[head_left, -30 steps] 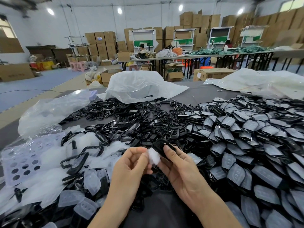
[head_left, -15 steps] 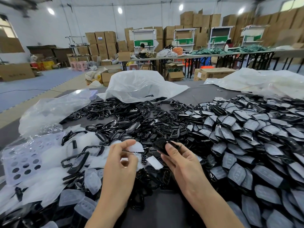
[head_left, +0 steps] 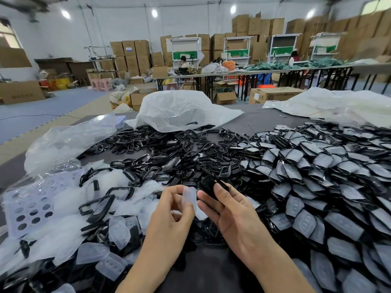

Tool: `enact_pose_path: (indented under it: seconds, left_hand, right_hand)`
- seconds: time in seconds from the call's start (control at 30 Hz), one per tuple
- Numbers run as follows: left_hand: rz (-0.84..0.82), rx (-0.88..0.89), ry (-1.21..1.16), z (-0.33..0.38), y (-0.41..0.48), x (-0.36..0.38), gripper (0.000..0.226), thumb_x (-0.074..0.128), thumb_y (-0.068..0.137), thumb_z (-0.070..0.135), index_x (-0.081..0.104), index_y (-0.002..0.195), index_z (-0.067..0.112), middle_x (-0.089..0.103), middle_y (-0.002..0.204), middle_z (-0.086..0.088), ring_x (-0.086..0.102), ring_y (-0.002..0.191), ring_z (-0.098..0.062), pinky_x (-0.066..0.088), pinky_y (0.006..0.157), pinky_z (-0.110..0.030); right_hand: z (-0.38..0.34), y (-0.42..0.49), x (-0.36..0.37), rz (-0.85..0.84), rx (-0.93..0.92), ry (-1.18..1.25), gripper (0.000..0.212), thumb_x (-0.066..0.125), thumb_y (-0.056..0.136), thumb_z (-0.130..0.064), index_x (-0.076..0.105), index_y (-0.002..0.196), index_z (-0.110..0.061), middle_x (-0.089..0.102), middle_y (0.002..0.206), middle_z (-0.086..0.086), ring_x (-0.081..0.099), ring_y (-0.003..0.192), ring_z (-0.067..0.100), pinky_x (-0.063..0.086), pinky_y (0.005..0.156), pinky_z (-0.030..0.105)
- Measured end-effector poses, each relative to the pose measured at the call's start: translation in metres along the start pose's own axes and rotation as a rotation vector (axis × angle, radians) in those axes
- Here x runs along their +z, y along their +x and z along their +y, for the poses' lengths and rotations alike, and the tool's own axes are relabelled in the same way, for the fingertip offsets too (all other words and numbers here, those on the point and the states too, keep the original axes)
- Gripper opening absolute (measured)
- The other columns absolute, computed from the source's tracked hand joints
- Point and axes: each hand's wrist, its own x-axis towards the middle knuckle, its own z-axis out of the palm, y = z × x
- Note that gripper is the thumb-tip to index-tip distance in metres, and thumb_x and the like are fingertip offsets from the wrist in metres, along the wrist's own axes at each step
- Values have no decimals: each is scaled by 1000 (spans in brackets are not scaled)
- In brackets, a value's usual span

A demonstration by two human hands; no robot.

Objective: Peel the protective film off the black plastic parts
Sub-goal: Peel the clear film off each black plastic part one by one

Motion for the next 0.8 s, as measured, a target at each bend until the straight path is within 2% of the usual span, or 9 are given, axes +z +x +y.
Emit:
enact_pose_path:
  seconds: [0.1,0.23,0.33,0.43,0.5,0.6,0.7,0.8]
  left_hand:
    - [-60,-9,31,-1,-1,1,18,56,97,27,59,105,43,58,77,8,45,56,-9,40,51,-25]
    - [-27,-41,28,0,0,-1,15,55,95,22,60,90,35,66,80,-2,55,65,-16,48,63,-31]
    - [-9,-74,-28,3,3,-4,10,59,95,21,61,87,27,72,79,4,64,70,-10,50,66,-22]
    - [-14,-93,-36,3,4,-5,9,61,92,31,60,84,31,68,78,-3,57,65,-12,45,60,-18]
    - [-6,-88,-32,2,3,-5,6,61,91,33,61,84,34,65,74,-2,54,64,-13,43,55,-18]
    - [-22,-50,-61,5,4,-5,11,61,94,27,65,88,35,69,78,-1,60,69,-9,50,66,-23]
    - [-107,-11,-120,12,2,-5,10,60,94,35,70,93,34,75,85,4,68,80,-6,52,71,-17]
    - [-104,7,-61,12,1,-2,14,58,91,38,72,95,39,74,85,9,67,78,-4,50,68,-12]
  right_hand:
    - [1,0,-2,-9,10,-4,12,69,88,-17,77,96,-12,74,107,13,72,99,25,60,80,31]
    - [2,3,-3,72,-18,-2,13,72,83,-15,75,93,-9,74,97,13,74,89,23,60,72,28]
    - [3,7,-5,179,-73,11,21,71,76,-11,68,94,-2,75,84,12,75,76,21,60,64,24]
    - [6,10,-8,254,-121,-10,26,72,71,-8,65,95,-1,74,81,13,74,72,21,59,60,22]
    - [8,11,-11,291,-139,-50,31,74,69,-8,65,98,-1,74,83,15,75,73,23,59,60,22]
    - [11,12,-15,316,-146,-123,33,75,73,-9,64,102,-1,76,87,16,75,76,24,59,63,22]
    - [11,12,-17,334,-131,-202,30,78,75,-11,68,102,-5,75,88,13,74,75,21,59,66,24]
    - [12,10,-16,298,-95,-334,28,81,73,-18,71,98,-13,74,84,8,74,77,19,58,68,23]
